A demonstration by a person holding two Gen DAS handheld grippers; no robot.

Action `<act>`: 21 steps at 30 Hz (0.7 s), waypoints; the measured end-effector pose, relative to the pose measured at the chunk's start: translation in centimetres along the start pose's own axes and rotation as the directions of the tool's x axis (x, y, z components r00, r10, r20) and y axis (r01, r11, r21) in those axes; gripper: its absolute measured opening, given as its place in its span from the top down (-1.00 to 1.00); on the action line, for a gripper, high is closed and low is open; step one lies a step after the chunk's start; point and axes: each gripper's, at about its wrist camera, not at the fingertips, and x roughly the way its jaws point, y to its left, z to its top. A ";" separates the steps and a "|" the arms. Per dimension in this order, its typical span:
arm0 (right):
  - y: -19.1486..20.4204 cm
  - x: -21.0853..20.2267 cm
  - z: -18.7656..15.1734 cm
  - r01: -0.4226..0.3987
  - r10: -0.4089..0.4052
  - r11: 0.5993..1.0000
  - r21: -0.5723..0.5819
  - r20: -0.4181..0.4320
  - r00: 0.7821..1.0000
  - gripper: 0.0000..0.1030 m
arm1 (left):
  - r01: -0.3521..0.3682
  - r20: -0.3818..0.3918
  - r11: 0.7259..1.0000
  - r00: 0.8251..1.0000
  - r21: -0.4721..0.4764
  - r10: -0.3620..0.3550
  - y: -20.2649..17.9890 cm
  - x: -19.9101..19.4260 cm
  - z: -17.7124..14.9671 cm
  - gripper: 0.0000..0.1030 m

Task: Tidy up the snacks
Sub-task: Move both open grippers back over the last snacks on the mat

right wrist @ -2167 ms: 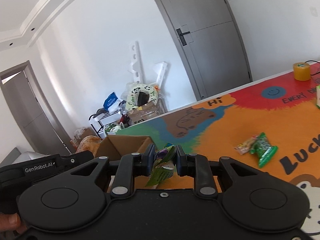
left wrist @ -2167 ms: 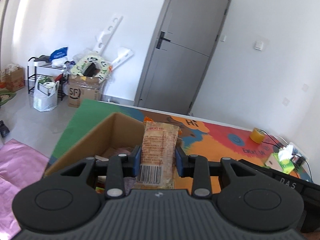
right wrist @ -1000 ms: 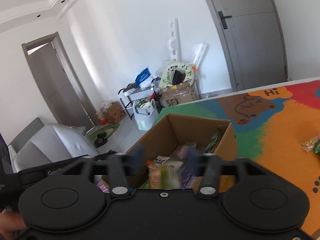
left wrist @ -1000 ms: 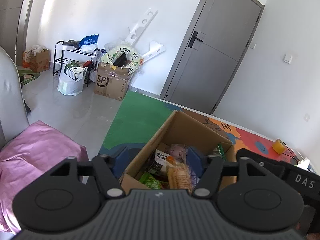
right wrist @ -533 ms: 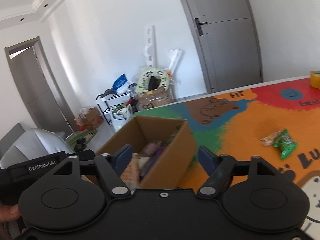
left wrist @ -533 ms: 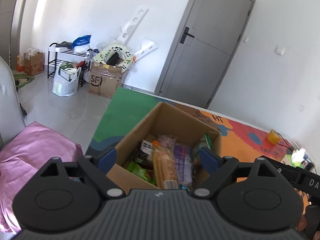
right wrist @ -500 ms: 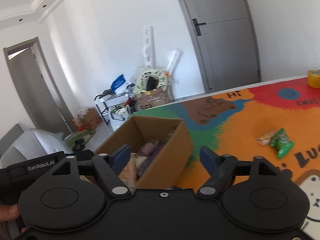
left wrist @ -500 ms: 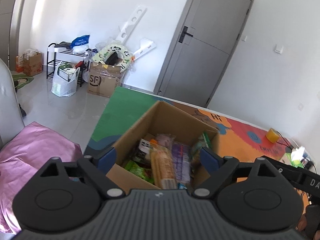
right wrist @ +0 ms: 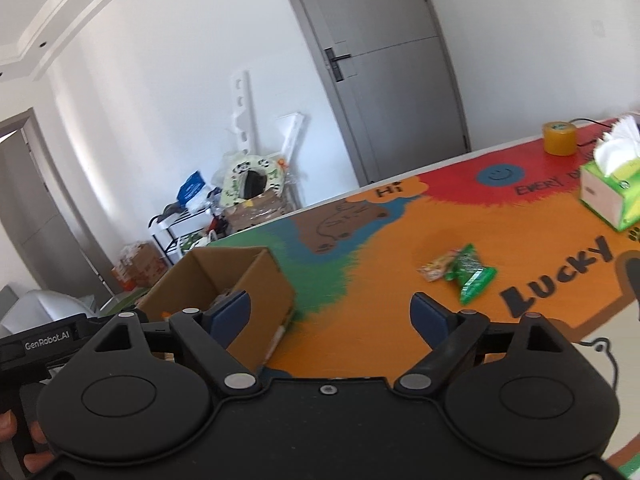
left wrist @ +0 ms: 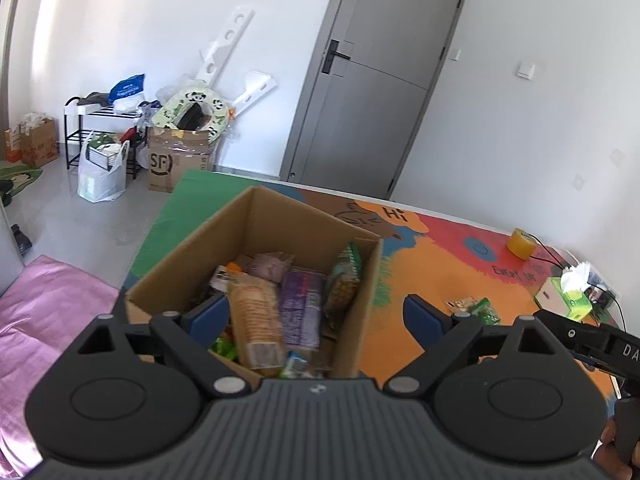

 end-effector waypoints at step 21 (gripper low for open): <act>-5.5 0.5 0.8 0.049 -0.050 0.997 0.054 0.015 0.999 -0.61 | 0.123 -0.016 0.988 0.992 0.091 -0.122 -6.7 3.2 -0.3 -0.81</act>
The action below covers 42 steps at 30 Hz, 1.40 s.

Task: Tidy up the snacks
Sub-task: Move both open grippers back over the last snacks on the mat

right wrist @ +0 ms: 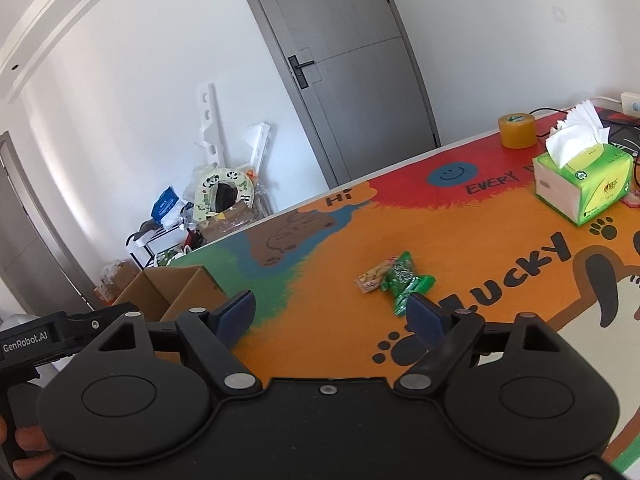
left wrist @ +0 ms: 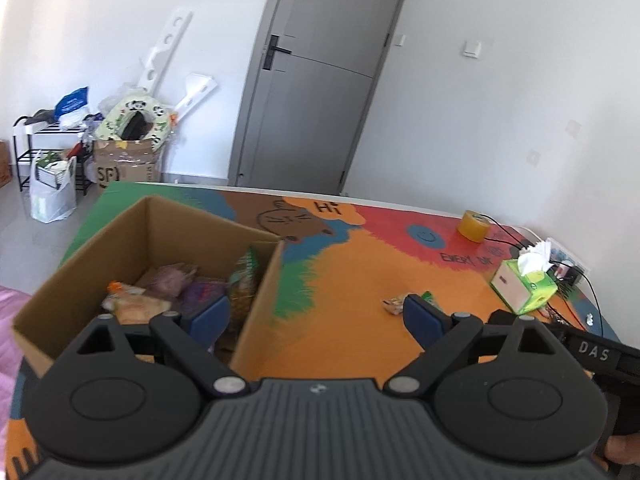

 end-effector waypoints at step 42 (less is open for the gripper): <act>-6.4 13.7 1.6 0.039 -0.031 0.998 0.046 -0.162 0.986 0.01 | 0.005 -0.172 0.993 0.985 0.115 0.015 -7.0 16.7 1.1 -0.54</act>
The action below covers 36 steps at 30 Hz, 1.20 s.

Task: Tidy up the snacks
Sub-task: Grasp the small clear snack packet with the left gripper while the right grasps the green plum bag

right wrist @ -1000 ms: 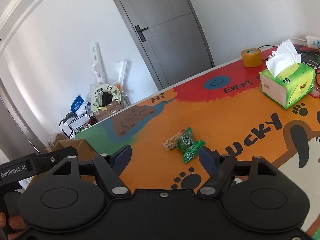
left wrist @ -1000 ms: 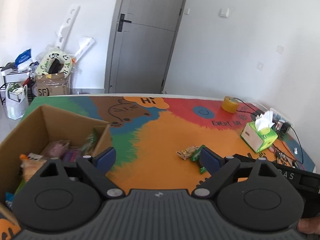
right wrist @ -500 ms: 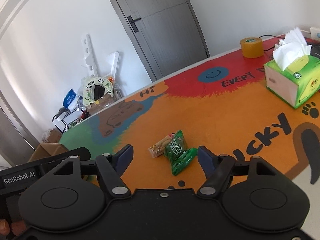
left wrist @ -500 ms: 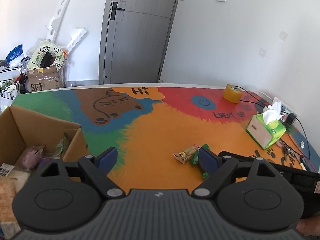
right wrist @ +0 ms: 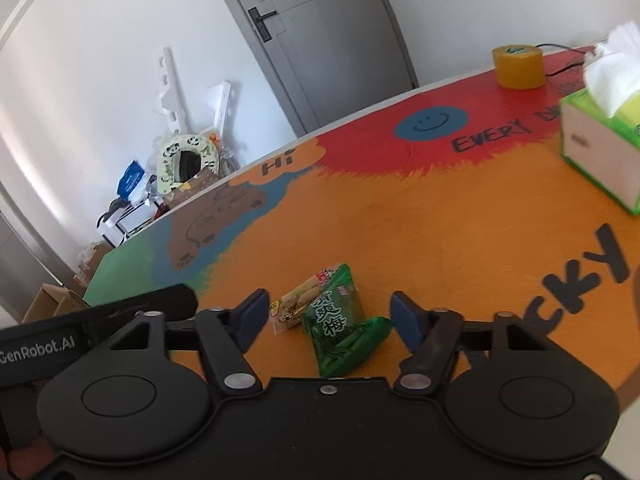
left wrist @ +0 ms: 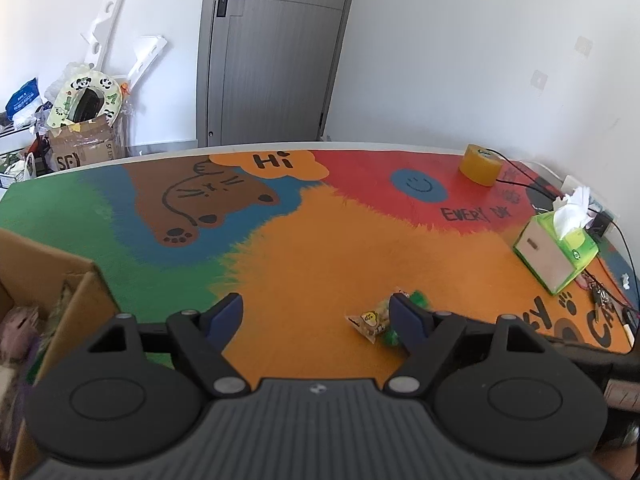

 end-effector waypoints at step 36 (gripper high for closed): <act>-5.5 -3.3 -1.2 0.075 -0.082 0.993 0.094 0.067 0.994 -0.02 | 0.021 -0.031 0.988 0.999 0.155 -0.017 -5.6 7.4 -1.7 0.45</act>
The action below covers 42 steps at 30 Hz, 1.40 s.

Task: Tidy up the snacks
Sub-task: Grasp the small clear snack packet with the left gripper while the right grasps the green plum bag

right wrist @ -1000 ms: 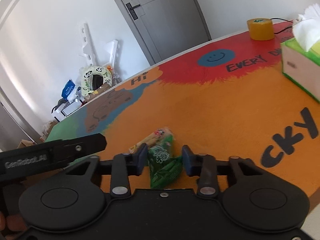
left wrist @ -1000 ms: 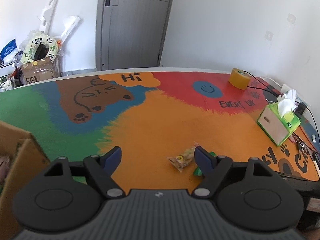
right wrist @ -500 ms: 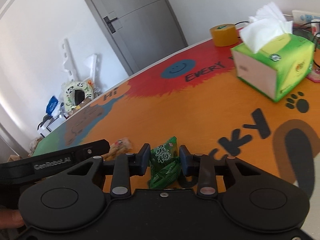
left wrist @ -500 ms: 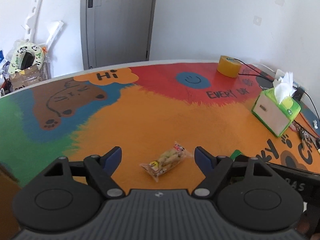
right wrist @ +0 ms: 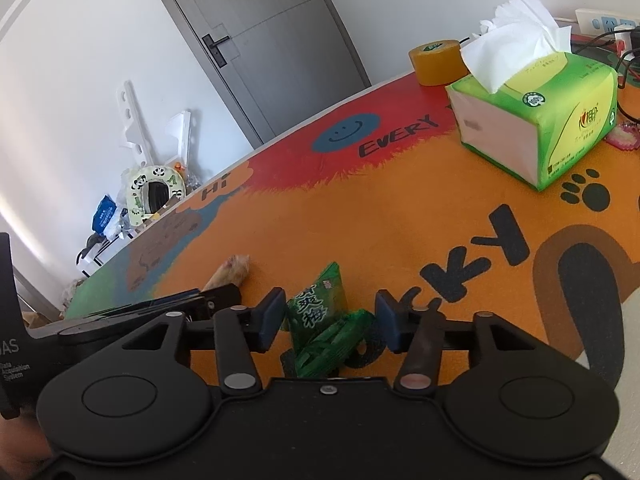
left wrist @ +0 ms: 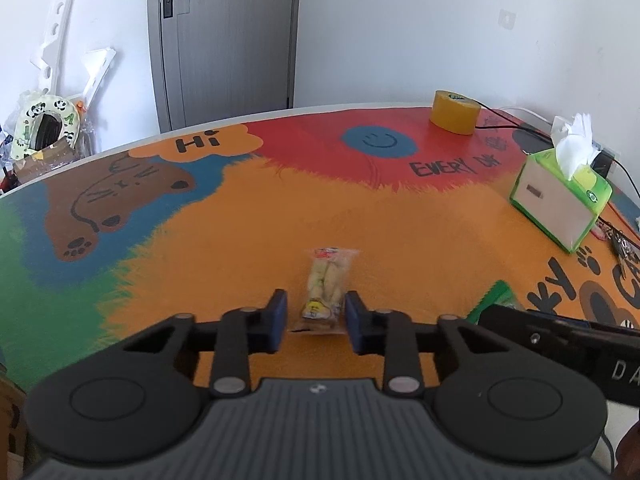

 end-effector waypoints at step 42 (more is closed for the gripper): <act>0.1 -3.3 -2.6 0.041 -0.041 0.999 -0.014 0.003 0.999 0.08 | 0.005 -0.031 0.999 0.999 -0.053 -0.006 -0.5 -4.0 -3.1 0.41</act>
